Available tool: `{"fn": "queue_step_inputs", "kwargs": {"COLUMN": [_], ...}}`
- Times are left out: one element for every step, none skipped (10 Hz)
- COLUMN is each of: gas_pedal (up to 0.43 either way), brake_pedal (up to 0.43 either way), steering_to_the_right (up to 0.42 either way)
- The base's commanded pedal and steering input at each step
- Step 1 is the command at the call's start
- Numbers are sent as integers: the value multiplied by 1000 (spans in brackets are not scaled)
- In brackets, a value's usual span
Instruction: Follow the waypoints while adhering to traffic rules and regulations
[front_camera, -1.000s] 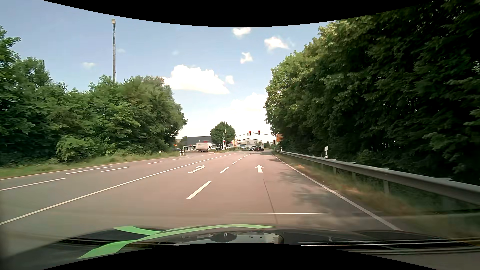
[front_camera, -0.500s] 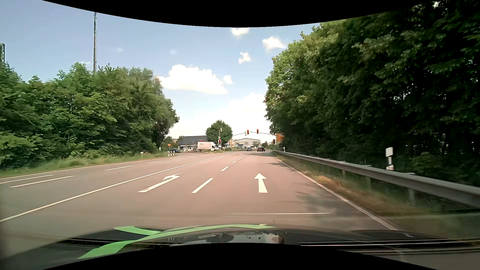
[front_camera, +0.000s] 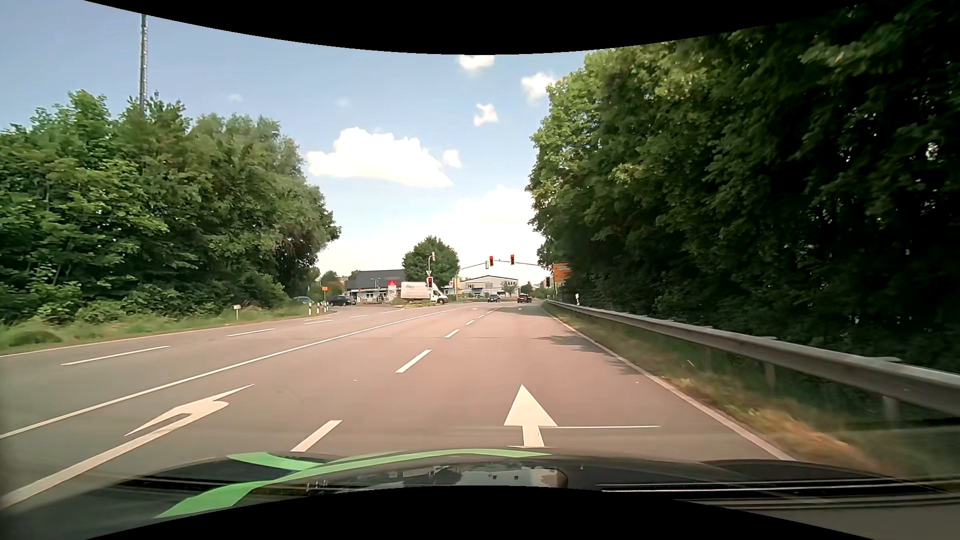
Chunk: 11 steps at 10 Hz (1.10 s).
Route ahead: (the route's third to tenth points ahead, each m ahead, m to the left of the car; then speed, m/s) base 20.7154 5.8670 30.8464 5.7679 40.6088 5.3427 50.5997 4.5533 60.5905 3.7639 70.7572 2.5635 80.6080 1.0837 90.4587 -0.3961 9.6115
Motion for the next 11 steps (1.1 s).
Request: {"fn": "queue_step_inputs", "kwargs": {"gas_pedal": [0, 0, 0, 0, 0, 0, 0, 0, 0, 0, 0], "brake_pedal": [0, 0, 0, 0, 0, 0, 0, 0, 0, 0, 49], "steering_to_the_right": [6, 6, 6, 5, 5, 5, 5, 5, 4, 3, 1]}}
